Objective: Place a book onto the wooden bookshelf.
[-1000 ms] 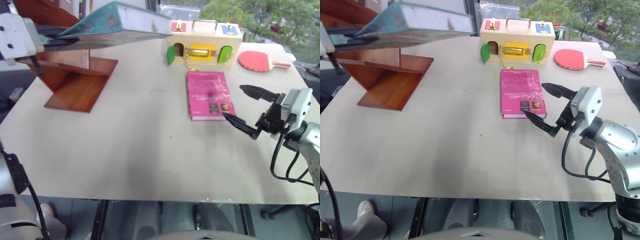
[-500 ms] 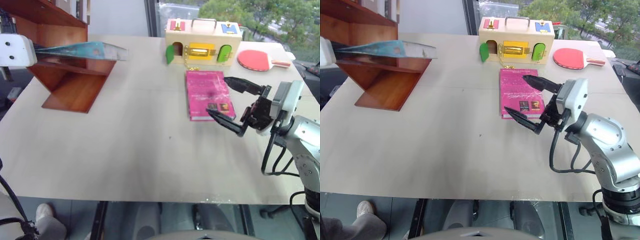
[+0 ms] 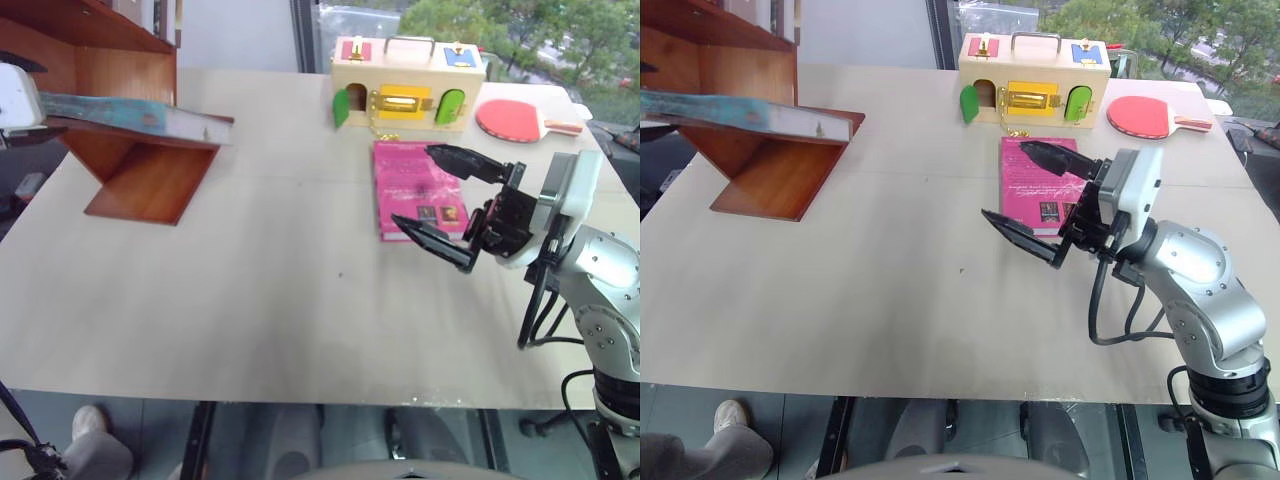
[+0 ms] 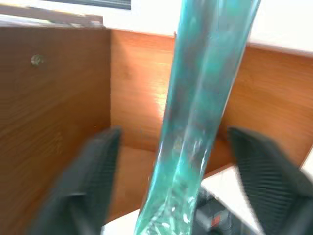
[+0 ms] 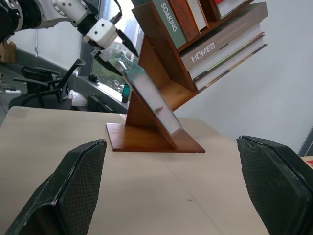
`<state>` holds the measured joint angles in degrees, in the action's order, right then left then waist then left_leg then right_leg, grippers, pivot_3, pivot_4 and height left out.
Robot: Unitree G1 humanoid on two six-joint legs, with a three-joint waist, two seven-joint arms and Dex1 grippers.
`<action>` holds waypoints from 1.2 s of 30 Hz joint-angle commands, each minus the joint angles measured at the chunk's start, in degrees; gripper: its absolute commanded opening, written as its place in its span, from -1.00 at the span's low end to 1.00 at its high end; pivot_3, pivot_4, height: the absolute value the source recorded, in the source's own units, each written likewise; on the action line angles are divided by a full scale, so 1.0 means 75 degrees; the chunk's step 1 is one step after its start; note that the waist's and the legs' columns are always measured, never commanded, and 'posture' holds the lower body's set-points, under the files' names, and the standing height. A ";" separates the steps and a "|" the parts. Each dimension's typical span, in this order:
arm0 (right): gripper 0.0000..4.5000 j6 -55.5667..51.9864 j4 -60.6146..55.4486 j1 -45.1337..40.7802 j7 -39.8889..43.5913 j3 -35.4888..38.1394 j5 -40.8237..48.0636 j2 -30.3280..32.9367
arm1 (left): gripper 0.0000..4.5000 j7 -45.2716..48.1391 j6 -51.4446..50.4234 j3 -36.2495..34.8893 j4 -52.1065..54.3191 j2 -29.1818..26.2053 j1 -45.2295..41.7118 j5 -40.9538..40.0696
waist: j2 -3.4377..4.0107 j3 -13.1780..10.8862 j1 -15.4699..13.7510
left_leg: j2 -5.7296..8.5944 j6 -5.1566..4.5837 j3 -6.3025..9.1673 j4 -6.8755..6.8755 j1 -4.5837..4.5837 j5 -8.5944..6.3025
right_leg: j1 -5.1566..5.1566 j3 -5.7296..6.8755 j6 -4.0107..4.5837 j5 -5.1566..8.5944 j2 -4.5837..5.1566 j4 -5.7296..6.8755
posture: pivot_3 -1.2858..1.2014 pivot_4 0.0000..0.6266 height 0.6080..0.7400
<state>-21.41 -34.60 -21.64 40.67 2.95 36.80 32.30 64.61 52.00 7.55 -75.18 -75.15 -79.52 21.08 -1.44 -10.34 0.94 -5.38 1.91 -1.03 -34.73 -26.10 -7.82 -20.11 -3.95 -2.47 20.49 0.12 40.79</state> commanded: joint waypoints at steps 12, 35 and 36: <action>1.00 0.0334 0.1415 -0.0807 0.1114 0.0238 0.0004 0.0269 | 0.74 0.2461 0.0020 -0.3406 0.4193 0.0291 0.4323 -0.6027 | 0.0004 0.0001 -0.0022 | -0.0014 0.0001 -0.0011 -0.0009 0.0013 0.0001 | 0.0012 0.0000 0.0004 -0.0002 0.0006 0.0016 | 0.03 -0.52 1.00; 1.00 -0.0211 0.0501 -0.0401 0.0572 0.0733 0.0184 0.0624 | -0.61 -0.6710 -0.5610 -0.2651 0.9281 0.6122 0.6303 -0.3683 | 0.0030 0.0020 -0.0063 | 0.0000 -0.0001 0.0008 -0.0046 0.0035 -0.0001 | 0.0055 -0.0004 0.0000 -0.0006 -0.0006 0.0019 | 0.03 -0.52 1.00; 1.00 -0.0242 0.0442 -0.0389 0.0516 0.0730 0.0199 0.0617 | -0.61 -0.6976 -0.5630 -0.2769 0.9092 0.6154 0.6199 -0.3571 | 0.0030 0.0020 -0.0029 | -0.0001 0.0000 0.0011 -0.0042 0.0036 0.0000 | 0.0054 -0.0003 0.0000 -0.0006 -0.0009 0.0020 | 0.03 -0.52 1.00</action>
<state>-23.06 -28.84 -24.36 45.64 6.81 37.27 36.70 16.21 9.19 -10.99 -5.52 -29.16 -31.98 -7.70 -1.21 -10.19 0.72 -5.39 1.91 -0.96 -35.04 -25.82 -7.83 -19.71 -4.01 -2.47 20.45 0.05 40.93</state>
